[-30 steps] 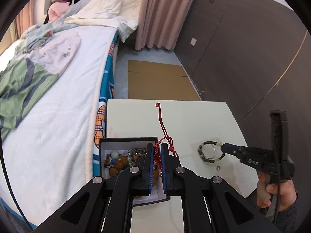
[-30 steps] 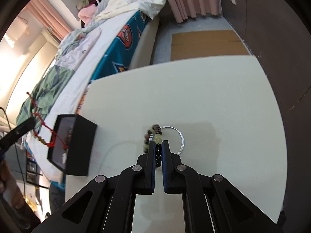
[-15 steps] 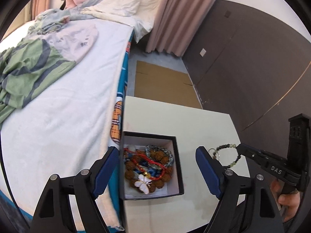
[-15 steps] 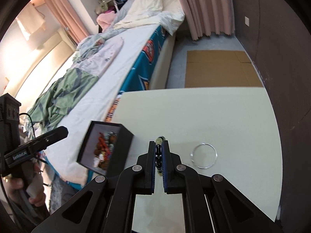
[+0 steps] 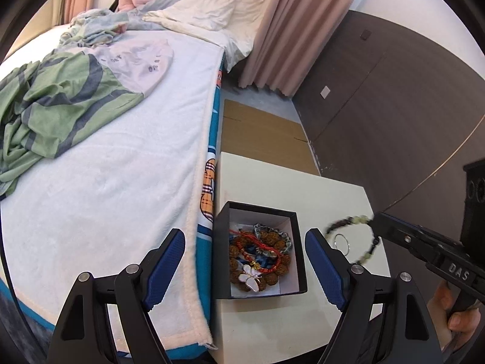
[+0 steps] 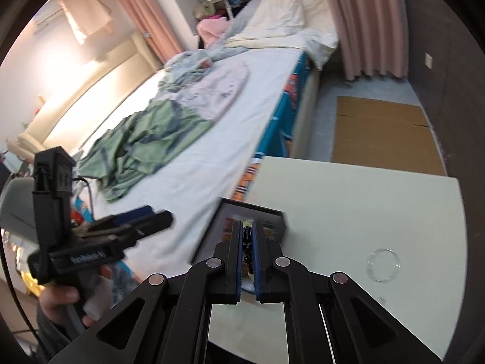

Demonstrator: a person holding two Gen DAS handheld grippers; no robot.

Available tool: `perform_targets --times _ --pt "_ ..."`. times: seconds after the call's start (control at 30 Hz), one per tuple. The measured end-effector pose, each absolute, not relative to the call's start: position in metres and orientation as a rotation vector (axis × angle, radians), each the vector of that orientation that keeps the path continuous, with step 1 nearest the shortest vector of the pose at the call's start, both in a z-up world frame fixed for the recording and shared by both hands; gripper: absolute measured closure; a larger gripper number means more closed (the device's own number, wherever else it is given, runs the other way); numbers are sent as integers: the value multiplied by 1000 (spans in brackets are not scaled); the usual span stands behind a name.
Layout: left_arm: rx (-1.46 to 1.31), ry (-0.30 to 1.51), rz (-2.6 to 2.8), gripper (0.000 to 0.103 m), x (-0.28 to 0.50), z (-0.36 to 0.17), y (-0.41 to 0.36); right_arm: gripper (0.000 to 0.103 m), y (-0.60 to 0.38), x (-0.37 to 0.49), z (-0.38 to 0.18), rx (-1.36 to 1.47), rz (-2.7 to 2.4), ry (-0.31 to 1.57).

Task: Organize jewelry
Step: 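Open the left tool over the box while the right tool carries the black bead bracelet there, then open the right tool over the box to drop the bracelet, then move the left tool to the silver hoop earring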

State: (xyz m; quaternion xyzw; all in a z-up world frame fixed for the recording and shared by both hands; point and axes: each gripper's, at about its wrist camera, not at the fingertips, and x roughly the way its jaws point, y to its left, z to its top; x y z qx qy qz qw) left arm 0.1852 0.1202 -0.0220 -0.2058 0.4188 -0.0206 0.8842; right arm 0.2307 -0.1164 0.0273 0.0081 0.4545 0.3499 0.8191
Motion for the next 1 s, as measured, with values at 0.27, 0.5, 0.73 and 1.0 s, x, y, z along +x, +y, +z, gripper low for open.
perform_targets --times 0.27,0.5,0.73,1.0 --pt "-404 831 -85 12 178 -12 109 29 -136 225 28 56 630 965" --pt "-350 846 -158 12 186 -9 70 26 -198 215 32 106 514 952" --pt "-294 870 -189 12 197 -9 28 25 -256 219 22 157 438 966" --pt "-176 930 -222 12 220 -17 -28 25 -299 229 1 201 412 965"
